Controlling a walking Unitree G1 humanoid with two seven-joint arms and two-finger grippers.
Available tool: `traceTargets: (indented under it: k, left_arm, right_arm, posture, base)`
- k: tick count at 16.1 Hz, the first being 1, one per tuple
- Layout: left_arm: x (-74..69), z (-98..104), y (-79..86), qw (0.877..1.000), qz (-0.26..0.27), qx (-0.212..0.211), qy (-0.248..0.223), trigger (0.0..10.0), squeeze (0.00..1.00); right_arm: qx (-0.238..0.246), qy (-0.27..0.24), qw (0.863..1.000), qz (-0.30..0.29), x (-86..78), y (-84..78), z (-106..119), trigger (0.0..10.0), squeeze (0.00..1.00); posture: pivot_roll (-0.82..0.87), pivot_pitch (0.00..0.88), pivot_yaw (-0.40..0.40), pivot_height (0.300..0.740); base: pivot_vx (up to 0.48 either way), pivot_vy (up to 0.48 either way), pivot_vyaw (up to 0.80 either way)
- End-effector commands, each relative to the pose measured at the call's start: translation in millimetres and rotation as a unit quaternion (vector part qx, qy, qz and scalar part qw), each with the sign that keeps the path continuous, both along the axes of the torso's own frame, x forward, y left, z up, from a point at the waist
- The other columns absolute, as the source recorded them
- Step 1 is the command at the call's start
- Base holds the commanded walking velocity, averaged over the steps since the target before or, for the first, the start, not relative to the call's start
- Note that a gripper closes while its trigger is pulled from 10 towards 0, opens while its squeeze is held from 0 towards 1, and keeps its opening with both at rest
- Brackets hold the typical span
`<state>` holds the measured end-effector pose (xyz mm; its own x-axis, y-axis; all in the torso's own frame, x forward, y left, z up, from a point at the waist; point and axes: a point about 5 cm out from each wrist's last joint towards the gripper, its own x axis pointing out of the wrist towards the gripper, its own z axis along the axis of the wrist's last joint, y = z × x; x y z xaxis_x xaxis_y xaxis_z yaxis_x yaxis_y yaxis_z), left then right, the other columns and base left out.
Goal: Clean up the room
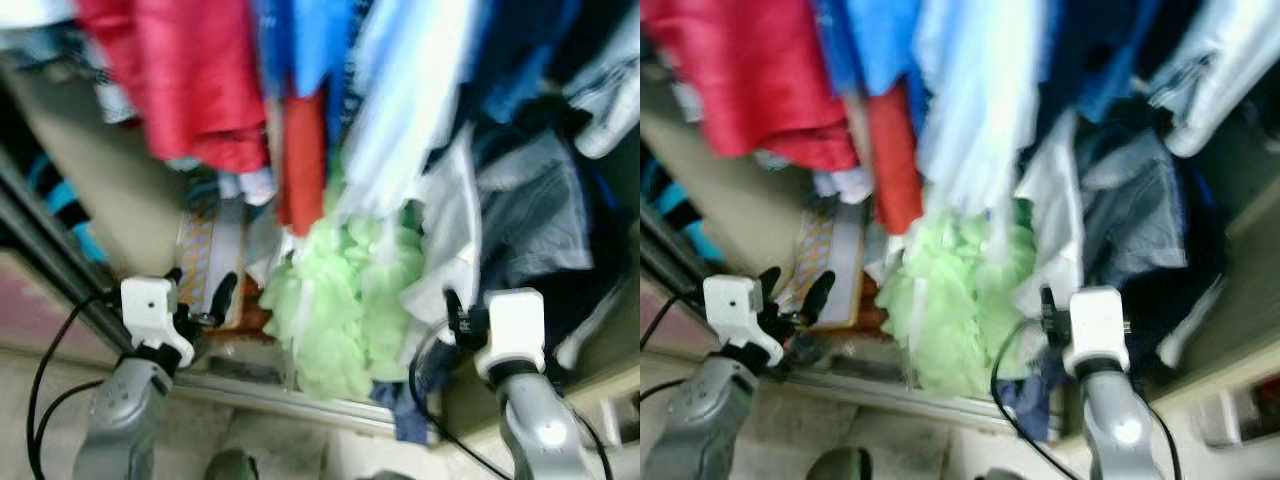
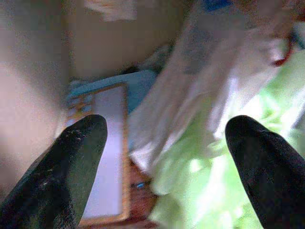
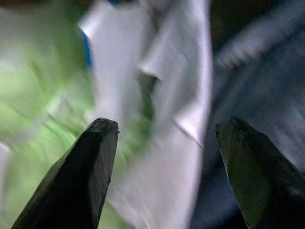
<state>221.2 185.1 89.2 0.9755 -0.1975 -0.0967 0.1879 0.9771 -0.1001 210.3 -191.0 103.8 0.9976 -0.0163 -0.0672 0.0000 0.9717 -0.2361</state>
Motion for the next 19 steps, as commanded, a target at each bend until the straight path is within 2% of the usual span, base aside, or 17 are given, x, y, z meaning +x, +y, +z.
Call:
traceTargets:
  k: [1, 4, 9, 16, 19]
  left_arm:
    - [1.5, 0.9, 4.9, 1.0, 0.007, 0.011, 0.006, 10.0, 0.0]
    - [7.4, -2.2, 15.0, 0.999, 0.016, 0.023, 0.018, 10.0, 0.0]
    - [19.0, -3.2, 20.6, 0.999, 0.037, 0.02, 0.022, 10.0, 0.0]
    - [17.7, -5.1, 12.8, 0.999, 0.033, 0.026, 0.015, 10.0, 0.0]
    - [19.1, -9.2, 11.5, 0.998, 0.039, 0.032, 0.042, 10.0, 0.0]
  right_arm:
    - [0.004, -0.003, 1.0, -0.001, 1.9, -1.0, 3.9, 10.0, 0.0]
    - [0.001, -0.011, 1.0, 0.017, 11.8, 5.5, 5.7, 10.0, 0.0]
    - [0.005, -0.011, 1.0, 0.028, 16.5, 11.3, 5.8, 10.0, 0.0]
    - [0.021, -0.004, 0.999, 0.042, 14.6, 14.2, 2.4, 10.0, 0.0]
    - [0.058, 0.005, 0.996, 0.074, 15.1, 23.6, 1.3, 10.0, 0.0]
  posture:
    - [-0.03, 0.0, -0.031, 0.74]
    - [-0.03, 0.0, -0.034, 0.74]
    - [-0.03, 0.0, -0.035, 0.74]
    - [-0.03, 0.0, -0.028, 0.74]
    - [-0.03, 0.0, -0.026, 0.74]
  base:
    - [0.0, 0.0, 0.8]
    - [0.0, 0.0, 0.8]
    - [0.0, 0.0, 0.8]
    - [0.0, 0.0, 0.8]
    - [0.0, 0.0, 0.8]
